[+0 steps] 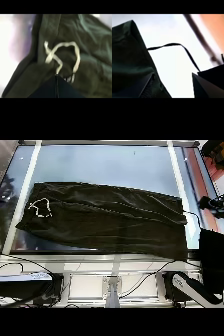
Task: Fold the clothes and pants, and hang the long-sleeved shirts on hangers.
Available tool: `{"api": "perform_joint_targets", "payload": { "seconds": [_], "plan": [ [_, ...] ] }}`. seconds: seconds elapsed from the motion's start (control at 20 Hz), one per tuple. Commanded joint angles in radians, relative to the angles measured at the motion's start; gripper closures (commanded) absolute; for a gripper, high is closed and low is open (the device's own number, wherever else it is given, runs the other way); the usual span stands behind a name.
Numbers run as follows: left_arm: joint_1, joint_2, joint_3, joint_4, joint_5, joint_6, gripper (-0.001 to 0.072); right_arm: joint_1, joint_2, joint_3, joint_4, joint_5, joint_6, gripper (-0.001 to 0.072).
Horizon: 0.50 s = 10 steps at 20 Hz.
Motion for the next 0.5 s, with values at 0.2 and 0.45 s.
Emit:
{"api": "perform_joint_targets", "payload": {
  "seconds": [0.2,0.45],
  "plan": [
    [0.078,0.439,-0.117,0.363,0.062,-0.205,0.0659,0.0,0.293,0.023,-0.101,0.078,-0.111,0.053],
    [0.074,0.454,-0.381,0.306,0.053,-0.249,0.0009,0.0,0.39,0.024,-0.096,0.079,-0.152,0.0529]
  ]
}}
